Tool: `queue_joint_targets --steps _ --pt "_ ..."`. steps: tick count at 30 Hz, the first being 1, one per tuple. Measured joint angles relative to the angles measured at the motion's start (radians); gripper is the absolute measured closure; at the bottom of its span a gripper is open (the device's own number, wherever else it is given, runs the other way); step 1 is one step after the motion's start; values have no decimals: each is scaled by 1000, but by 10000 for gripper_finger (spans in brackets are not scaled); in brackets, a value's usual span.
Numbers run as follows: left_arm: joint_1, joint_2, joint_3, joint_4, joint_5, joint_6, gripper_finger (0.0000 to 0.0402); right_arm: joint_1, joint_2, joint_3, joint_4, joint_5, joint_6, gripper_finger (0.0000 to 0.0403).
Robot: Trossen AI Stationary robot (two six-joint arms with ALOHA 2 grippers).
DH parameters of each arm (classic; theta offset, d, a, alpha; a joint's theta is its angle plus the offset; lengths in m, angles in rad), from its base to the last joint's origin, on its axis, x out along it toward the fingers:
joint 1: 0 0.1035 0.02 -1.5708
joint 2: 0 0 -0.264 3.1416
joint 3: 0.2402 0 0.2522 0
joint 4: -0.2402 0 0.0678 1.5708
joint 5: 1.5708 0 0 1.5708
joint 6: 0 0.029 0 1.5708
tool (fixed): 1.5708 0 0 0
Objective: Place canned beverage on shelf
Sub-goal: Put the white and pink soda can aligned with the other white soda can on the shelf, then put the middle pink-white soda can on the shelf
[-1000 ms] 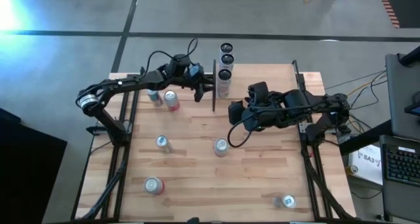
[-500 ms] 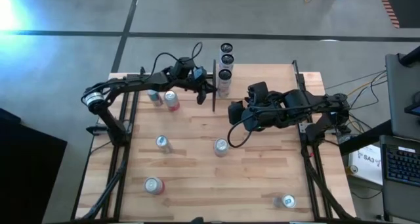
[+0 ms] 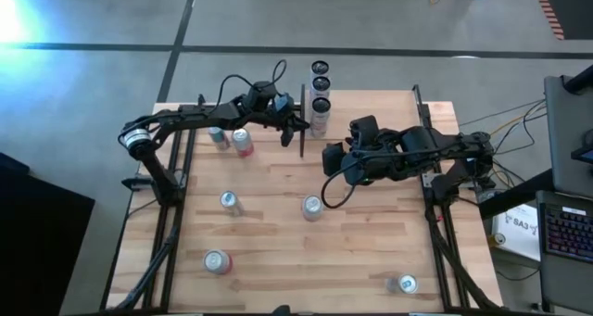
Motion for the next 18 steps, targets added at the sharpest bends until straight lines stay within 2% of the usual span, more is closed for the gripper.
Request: queue_joint_targets --steps 8,18 --pt "11 -29 0 -55 0 -9 395 1 0 0 -1 0 -10 140" --pt "37 -211 -1 -251 -1 46 395 53 0 -26 5 -31 -53 139"
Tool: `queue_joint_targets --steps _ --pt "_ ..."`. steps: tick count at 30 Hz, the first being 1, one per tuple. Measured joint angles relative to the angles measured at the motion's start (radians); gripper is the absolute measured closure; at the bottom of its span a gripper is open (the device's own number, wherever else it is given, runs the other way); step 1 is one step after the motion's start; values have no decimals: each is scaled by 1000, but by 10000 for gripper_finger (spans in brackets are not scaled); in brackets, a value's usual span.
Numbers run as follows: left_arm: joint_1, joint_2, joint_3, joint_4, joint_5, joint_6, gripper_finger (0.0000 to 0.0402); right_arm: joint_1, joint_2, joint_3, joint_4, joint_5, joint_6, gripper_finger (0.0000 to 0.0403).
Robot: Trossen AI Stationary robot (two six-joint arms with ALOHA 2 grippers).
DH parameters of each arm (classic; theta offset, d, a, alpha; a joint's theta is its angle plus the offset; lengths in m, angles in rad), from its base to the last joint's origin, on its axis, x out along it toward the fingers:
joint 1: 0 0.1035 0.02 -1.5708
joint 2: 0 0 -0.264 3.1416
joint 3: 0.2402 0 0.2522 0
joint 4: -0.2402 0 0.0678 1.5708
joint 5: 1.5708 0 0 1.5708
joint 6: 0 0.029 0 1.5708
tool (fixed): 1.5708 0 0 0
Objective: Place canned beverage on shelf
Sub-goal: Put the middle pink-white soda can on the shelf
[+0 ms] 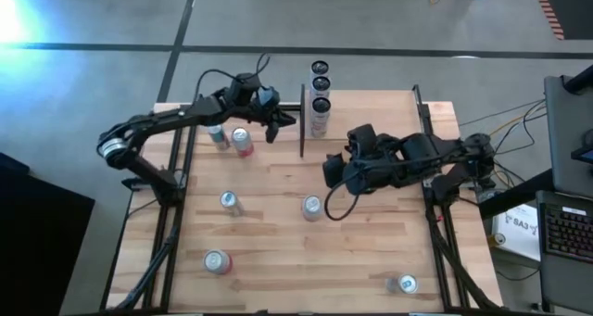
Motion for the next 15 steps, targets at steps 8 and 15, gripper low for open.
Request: queue_joint_targets --steps 8,15 --pt "-2 -264 -28 -64 -51 1 395 88 0 -135 146 -3 -36 131" --pt "-58 -587 -267 -19 -138 -196 395 175 0 -226 336 -43 -191 133"
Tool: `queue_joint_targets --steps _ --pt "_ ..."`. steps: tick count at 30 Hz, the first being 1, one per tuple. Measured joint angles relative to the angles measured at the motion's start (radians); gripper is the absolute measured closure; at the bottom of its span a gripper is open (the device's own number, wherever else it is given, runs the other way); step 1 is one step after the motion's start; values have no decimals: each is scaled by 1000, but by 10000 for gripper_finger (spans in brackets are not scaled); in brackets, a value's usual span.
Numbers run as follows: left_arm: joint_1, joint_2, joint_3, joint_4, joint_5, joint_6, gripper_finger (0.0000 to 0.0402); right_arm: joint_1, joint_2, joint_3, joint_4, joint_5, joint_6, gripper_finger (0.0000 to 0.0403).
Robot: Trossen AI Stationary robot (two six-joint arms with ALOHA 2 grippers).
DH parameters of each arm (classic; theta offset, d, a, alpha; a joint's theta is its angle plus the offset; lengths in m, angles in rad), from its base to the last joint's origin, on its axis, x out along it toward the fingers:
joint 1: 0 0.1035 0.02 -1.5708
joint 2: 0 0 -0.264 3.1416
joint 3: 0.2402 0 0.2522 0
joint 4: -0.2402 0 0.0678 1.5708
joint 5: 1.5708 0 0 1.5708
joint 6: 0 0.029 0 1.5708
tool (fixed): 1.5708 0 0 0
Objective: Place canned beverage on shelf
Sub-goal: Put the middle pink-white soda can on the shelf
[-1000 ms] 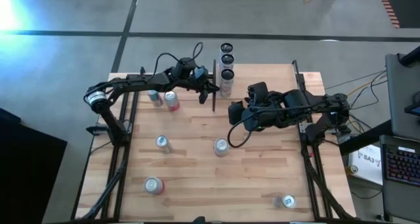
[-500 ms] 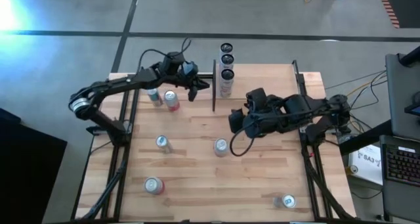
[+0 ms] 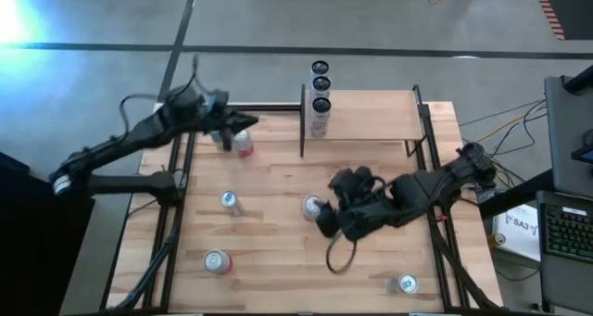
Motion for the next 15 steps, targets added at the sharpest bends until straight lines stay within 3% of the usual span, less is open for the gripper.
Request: queue_joint_targets --steps 4,8,12,15 --pt "-132 -191 -134 48 -13 -141 395 57 0 -11 160 -5 -153 133" --pt "-325 -306 -199 52 -109 -202 395 100 -1 -39 309 -6 -323 133" --pt "-481 -322 -248 64 -144 -278 395 110 20 -80 341 -7 -498 133" --pt "-556 -288 -282 130 -157 -413 391 92 32 -124 333 17 -519 133"
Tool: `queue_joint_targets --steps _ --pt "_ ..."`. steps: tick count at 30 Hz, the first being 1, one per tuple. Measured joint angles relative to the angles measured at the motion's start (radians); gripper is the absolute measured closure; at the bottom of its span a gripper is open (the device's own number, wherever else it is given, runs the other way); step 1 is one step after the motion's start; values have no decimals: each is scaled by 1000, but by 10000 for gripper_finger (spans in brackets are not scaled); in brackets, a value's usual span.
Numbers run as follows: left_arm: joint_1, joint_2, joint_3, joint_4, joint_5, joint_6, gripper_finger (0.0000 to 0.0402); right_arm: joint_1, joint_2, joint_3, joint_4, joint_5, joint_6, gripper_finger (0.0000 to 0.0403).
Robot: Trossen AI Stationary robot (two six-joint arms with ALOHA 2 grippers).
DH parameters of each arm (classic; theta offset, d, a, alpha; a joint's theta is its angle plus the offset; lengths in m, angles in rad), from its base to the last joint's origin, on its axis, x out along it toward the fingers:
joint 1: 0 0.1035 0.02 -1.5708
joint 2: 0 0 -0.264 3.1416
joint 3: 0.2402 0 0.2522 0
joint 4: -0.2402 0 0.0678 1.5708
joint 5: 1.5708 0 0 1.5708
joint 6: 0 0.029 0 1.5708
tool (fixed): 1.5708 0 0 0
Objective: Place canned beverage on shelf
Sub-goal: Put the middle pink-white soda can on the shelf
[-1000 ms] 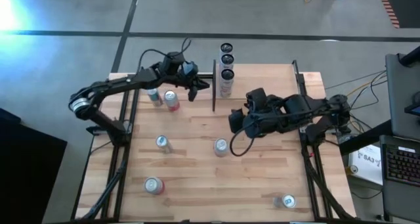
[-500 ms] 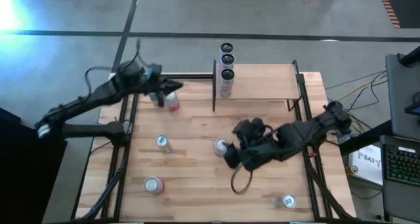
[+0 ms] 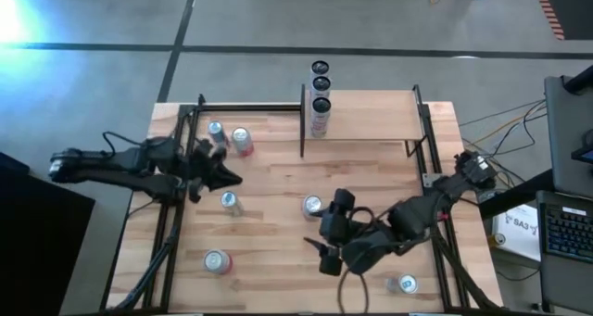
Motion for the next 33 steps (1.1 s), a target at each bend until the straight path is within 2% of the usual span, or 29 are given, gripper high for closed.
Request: queue_joint_targets --steps 3,5,9,12,17,20,24,27,33 --pt "-41 49 -17 57 -21 -110 384 -40 1 -58 -1 1 106 133" --pt "-59 74 -19 56 -61 -146 383 -65 0 -105 -3 -38 134 131" --pt "-88 100 -20 63 -145 -149 389 -129 -10 -208 24 -228 164 121" --pt "-87 103 -18 73 -153 -130 393 -175 -12 -273 64 -328 158 100" --pt "-88 103 12 71 -153 -88 393 -208 -12 -317 75 -305 145 51" --pt "-88 109 31 61 -153 -48 394 -227 -11 -329 74 -303 101 34" --pt "-88 124 55 37 -152 9 394 -251 -11 -369 88 -311 -25 30" --pt "-88 137 80 -12 -152 24 394 -277 -9 -389 87 -382 -152 30" --pt "-87 169 145 -165 -151 56 394 -354 -9 -393 94 -494 -273 30"
